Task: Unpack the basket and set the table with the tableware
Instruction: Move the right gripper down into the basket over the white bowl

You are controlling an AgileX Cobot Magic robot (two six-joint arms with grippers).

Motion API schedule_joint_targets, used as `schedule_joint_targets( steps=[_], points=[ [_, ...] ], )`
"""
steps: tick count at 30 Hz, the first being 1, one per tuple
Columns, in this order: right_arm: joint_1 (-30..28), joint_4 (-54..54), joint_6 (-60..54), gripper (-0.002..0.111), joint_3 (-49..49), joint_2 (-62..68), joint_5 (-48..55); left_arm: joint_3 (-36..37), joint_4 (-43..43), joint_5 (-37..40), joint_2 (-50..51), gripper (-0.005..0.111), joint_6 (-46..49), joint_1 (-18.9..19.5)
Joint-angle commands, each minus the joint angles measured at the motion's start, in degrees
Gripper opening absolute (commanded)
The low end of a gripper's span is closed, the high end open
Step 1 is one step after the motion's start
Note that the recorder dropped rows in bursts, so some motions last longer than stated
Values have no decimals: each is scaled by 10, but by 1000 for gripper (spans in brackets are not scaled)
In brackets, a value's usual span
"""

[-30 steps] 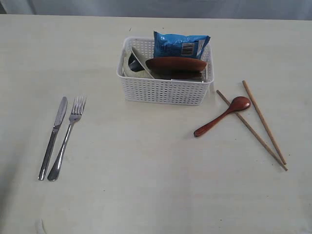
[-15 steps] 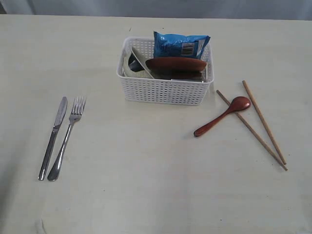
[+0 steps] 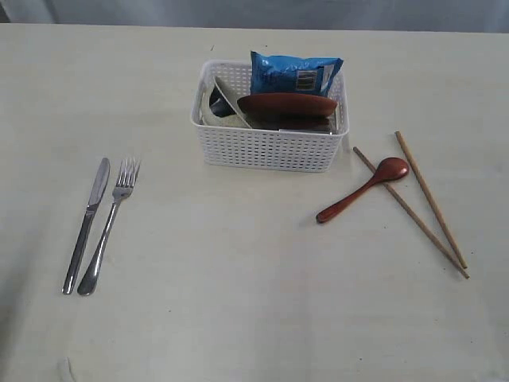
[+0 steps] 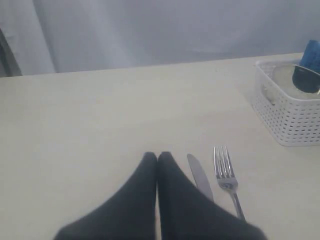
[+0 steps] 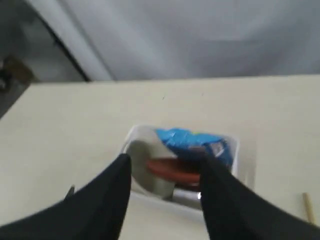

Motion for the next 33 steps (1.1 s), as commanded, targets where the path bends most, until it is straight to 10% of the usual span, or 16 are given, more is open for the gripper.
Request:
schedule_joint_targets(
  steps=[1,11,33],
  points=[
    [61,58,-78,50,-82,120,88,2,-4,0,-3,0,-3,2],
    [94,253,-257,50,-238,450,132,2,-4,0,-3,0,-5,2],
    [94,270,-313,50,-326,636,57,2,-4,0,-3,0,-5,2]
  ],
)
